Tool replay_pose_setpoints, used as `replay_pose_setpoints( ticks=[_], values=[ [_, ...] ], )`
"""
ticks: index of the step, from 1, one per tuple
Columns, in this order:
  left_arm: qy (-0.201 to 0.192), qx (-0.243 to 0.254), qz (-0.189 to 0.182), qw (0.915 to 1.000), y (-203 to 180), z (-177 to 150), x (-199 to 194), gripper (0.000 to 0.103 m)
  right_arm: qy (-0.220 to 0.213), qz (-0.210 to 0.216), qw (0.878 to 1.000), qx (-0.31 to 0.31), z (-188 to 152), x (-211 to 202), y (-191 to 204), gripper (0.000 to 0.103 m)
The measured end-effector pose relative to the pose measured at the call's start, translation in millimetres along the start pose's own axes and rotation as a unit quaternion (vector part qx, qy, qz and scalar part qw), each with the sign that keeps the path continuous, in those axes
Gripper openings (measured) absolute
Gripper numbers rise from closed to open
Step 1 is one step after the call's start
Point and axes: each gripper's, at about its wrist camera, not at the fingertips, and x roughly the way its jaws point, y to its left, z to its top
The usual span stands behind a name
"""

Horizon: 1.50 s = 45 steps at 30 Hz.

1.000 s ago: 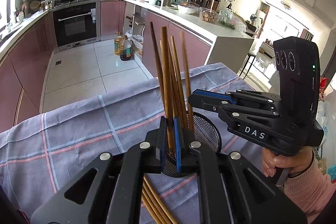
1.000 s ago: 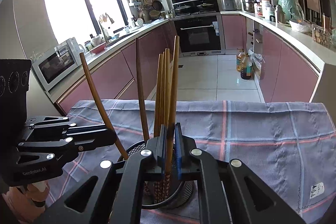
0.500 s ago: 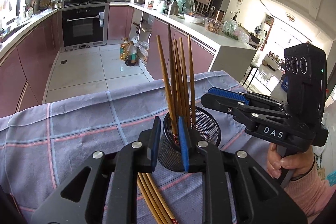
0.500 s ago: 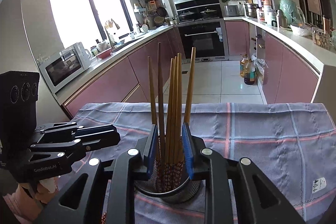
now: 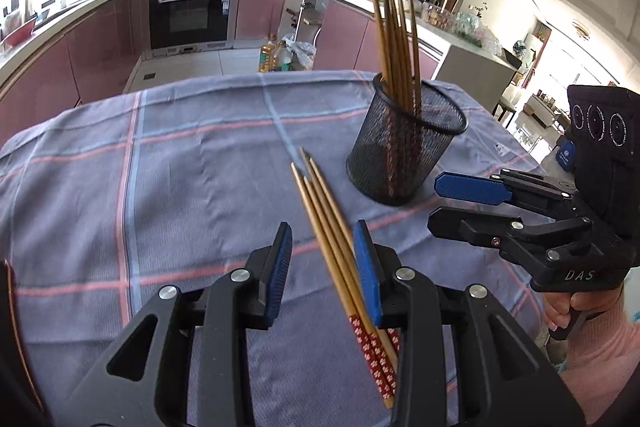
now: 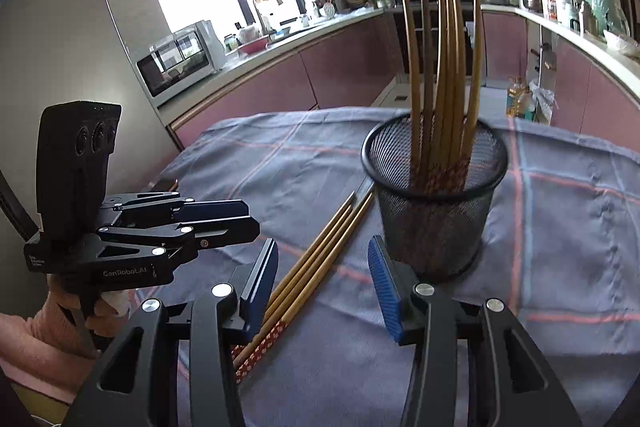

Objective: Organize utensils
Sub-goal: 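Move both open grippers back over the chopsticks lying on the cloth, then close the left gripper on a red-tipped chopstick while the right gripper grasps another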

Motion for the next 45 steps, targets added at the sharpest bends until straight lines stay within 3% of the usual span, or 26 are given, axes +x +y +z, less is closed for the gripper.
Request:
replay_pose_setpoints(
  ticks=[9,24,34,39,45],
  values=[
    [0.034,-0.018,0.007,0.9992,8,-33,14,0.036,0.046,-0.015,0.999,-0.004,-25,31,16,0.045],
    [0.042,-0.01,0.0,0.9991,2,-37,14,0.037,0.07,-0.07,0.994,-0.036,-33,39,24,0.042],
    [0.054,0.017,0.001,0.9984,-8,-35,26,0.039,0.071,-0.067,0.995,-0.02,-33,31,15,0.041],
    [0.054,0.025,0.018,0.9981,-11,-33,29,0.038,0.07,-0.064,0.995,-0.019,-34,29,13,0.041],
    [0.058,0.028,0.042,0.997,-11,-32,30,0.025,0.07,-0.067,0.995,-0.022,-32,30,13,0.041]
  ],
)
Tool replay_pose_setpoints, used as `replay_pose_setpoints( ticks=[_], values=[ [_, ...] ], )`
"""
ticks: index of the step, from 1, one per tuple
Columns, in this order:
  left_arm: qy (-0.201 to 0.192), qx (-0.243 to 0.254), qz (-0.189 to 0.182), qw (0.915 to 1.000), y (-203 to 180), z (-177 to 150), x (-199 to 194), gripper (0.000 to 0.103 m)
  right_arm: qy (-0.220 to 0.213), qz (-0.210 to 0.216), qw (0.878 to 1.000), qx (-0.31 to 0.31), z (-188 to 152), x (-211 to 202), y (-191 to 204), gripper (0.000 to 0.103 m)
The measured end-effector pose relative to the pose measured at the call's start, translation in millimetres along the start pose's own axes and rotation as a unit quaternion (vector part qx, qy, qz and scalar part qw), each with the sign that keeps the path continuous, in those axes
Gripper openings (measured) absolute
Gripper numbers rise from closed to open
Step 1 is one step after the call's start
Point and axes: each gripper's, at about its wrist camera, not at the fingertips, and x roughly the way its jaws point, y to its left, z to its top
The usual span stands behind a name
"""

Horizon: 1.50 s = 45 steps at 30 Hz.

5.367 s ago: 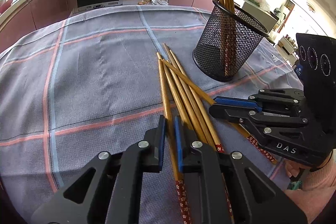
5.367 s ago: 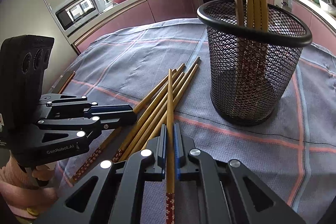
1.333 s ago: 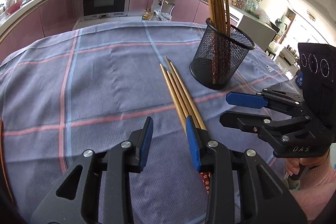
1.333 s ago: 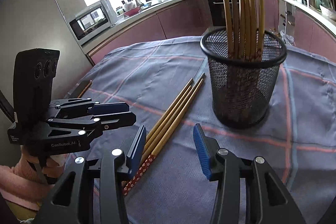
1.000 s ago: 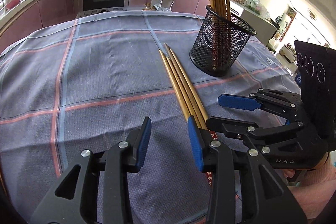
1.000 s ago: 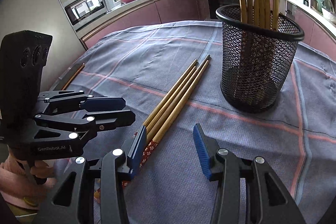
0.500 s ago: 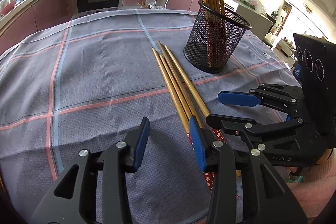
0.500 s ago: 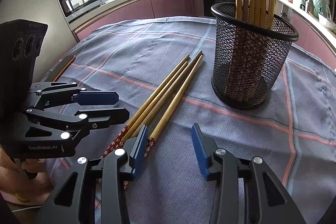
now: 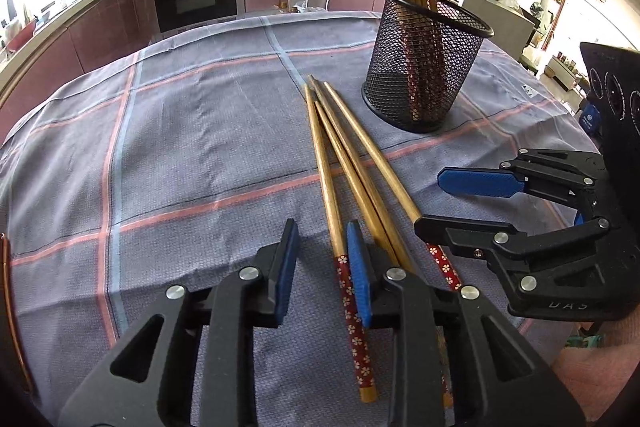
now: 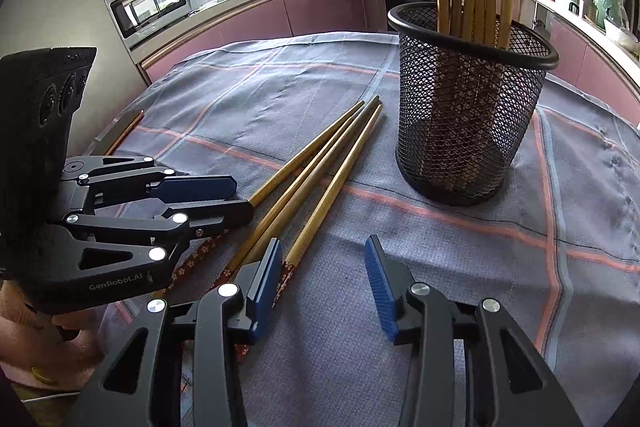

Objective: Organize utensils
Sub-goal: 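Close the left gripper on a red-tipped chopstick while the right gripper grasps another, then raise the left gripper's chopstick upright over the cup while the right gripper carries its chopstick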

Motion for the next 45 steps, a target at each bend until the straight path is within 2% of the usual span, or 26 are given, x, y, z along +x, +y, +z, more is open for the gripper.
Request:
replay_pose_setpoints(
  ticks=[7,10,12,14,17,20,24,29,33,37,42,45],
  values=[
    [0.0,0.0,0.002,1.0,1,4,3,0.025,0.0,-0.008,1.0,-0.002,16,12,1,0.034],
    [0.001,-0.003,0.001,1.0,1,7,6,0.02,-0.003,-0.011,1.0,0.002,21,18,0,0.031],
    [0.0,-0.008,0.003,1.0,2,9,8,0.015,-0.006,-0.013,1.0,0.007,21,19,-2,0.027],
    [0.0,-0.013,0.001,0.9999,3,9,9,0.008,-0.009,-0.011,1.0,0.019,21,19,-5,0.018],
    [-0.003,-0.028,-0.002,0.9996,6,9,10,0.008,-0.011,0.01,0.999,0.049,18,16,-16,0.01],
    [-0.009,-0.042,-0.006,0.999,8,7,6,0.008,-0.017,0.024,0.996,0.08,14,12,-25,0.007],
    [-0.018,-0.054,-0.02,0.9982,12,3,-5,0.008,-0.032,0.029,0.994,0.101,10,1,-35,0.006],
    [-0.012,-0.056,-0.036,0.9977,9,-5,-9,0.008,-0.046,0.042,0.993,0.104,9,-10,-35,0.006],
    [-0.005,-0.05,-0.049,0.9975,4,-11,-9,0.008,-0.03,0.057,0.995,0.081,8,-6,-25,0.006],
    [0.003,-0.034,-0.047,0.9983,-1,-10,-6,0.008,-0.012,0.057,0.996,0.07,9,1,-20,0.006],
    [0.008,-0.022,-0.043,0.9988,2,-3,2,0.017,-0.002,0.044,0.997,0.061,11,9,-19,0.009],
    [0.011,-0.018,-0.045,0.9988,5,4,7,0.019,-0.001,0.037,0.998,0.054,16,15,-18,0.009]
  ],
)
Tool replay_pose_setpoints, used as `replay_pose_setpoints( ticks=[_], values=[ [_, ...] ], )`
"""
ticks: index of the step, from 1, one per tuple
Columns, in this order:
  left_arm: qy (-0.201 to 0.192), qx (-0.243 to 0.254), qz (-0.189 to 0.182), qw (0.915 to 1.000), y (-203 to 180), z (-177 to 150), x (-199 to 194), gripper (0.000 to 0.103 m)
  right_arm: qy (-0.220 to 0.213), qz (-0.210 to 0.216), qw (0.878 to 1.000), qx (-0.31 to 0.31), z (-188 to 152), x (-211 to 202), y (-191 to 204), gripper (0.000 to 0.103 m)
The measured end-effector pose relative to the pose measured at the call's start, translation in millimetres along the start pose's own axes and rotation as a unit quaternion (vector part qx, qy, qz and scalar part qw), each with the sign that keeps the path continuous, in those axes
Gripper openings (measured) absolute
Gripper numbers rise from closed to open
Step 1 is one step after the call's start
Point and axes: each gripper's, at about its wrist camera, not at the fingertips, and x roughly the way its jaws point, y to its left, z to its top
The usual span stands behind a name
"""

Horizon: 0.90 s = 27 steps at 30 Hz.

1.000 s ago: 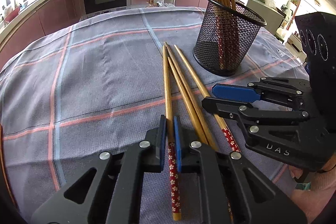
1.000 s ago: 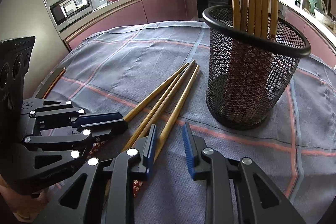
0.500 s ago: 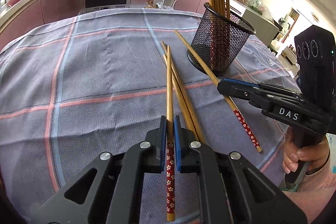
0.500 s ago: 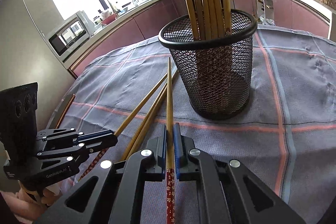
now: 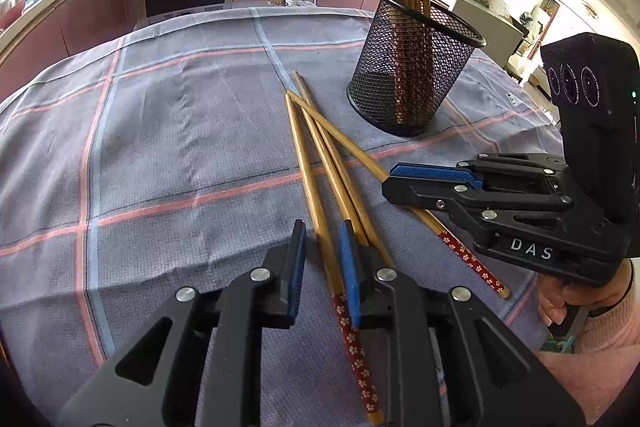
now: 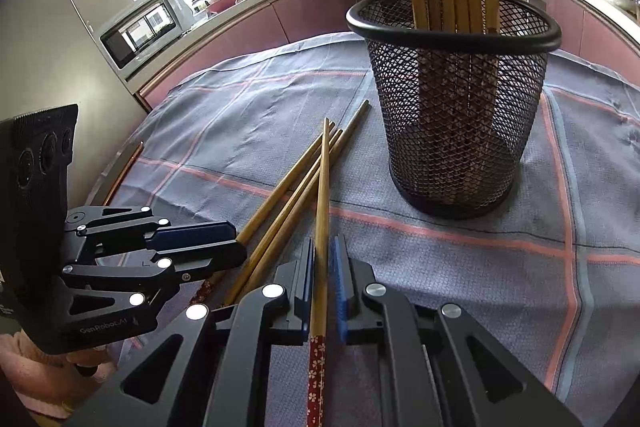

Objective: Organize utensils
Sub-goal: 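Raise the left gripper's chopstick upright over the cup while the right gripper carries its chopstick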

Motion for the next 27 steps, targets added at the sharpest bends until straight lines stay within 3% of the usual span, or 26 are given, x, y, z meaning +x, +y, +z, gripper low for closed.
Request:
replay_pose_setpoints(
  ticks=[7,8,14,27],
  values=[
    [0.003,0.007,0.013,0.9999,-3,12,11,0.015,-0.003,-0.015,1.0,-0.018,9,10,3,0.008],
    [0.003,0.004,0.016,0.9999,-3,13,12,0.01,-0.004,-0.014,1.0,-0.016,9,10,3,0.007],
    [-0.013,-0.008,0.015,0.9998,-4,12,3,0.008,-0.025,0.001,1.0,-0.01,5,-7,-1,0.006],
    [-0.076,0.0,-0.055,0.9956,-11,26,-64,0.008,-0.113,0.027,0.993,0.005,13,-79,-11,0.006]
  ],
)
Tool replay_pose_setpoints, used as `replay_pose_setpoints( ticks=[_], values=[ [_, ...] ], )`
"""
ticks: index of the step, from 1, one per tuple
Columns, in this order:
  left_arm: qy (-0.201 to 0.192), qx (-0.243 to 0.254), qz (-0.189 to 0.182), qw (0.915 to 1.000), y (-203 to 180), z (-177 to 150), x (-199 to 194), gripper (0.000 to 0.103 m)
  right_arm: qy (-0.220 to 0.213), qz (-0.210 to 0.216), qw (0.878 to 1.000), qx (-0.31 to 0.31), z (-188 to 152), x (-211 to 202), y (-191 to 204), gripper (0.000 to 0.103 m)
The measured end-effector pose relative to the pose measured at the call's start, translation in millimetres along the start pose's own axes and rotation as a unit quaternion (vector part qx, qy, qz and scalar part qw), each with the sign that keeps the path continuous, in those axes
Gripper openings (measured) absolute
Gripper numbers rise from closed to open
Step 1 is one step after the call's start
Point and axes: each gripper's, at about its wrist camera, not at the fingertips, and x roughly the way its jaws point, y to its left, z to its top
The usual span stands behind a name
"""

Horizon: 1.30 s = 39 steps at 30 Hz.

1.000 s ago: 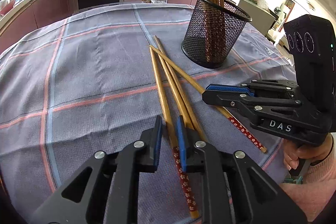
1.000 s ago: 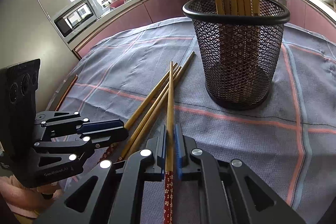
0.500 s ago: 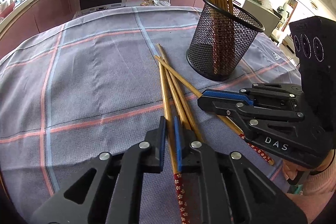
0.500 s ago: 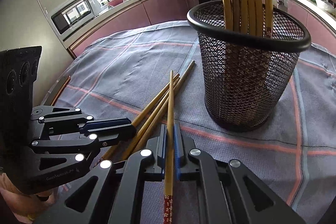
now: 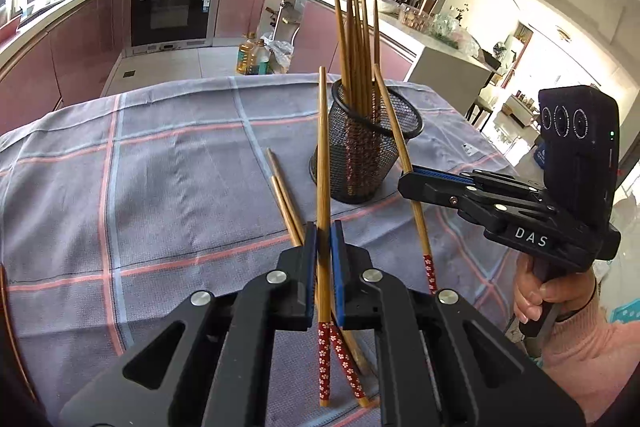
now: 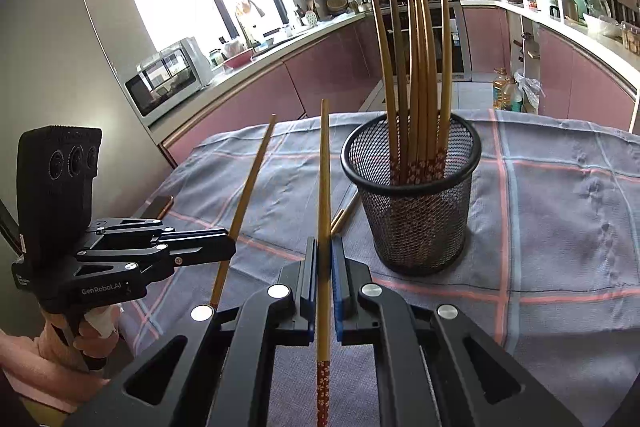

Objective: Organize utensils
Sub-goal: 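Raise the left gripper's chopstick upright over the cup while the right gripper carries its chopstick, then lower the left gripper's chopstick into the cup and open while the right gripper releases its chopstick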

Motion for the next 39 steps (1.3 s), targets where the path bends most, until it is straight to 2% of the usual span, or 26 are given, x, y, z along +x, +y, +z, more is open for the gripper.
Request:
replay_pose_setpoints(
  ticks=[9,13,26,39],
  values=[
    [-0.038,0.014,-0.029,0.9988,-9,12,-34,0.008,-0.04,0.006,0.999,0.0,15,-22,-3,0.006],
    [-0.052,0.019,-0.029,0.998,-11,19,-43,0.008,-0.056,0.003,0.998,-0.005,21,-29,-1,0.006],
    [-0.09,0.022,-0.04,0.9949,-20,52,-48,0.008,-0.103,-0.01,0.994,-0.034,53,-57,0,0.006],
    [-0.138,0.047,-0.043,0.9884,-40,96,-61,0.008,-0.143,-0.027,0.988,-0.055,83,-81,0,0.006]
  ],
)
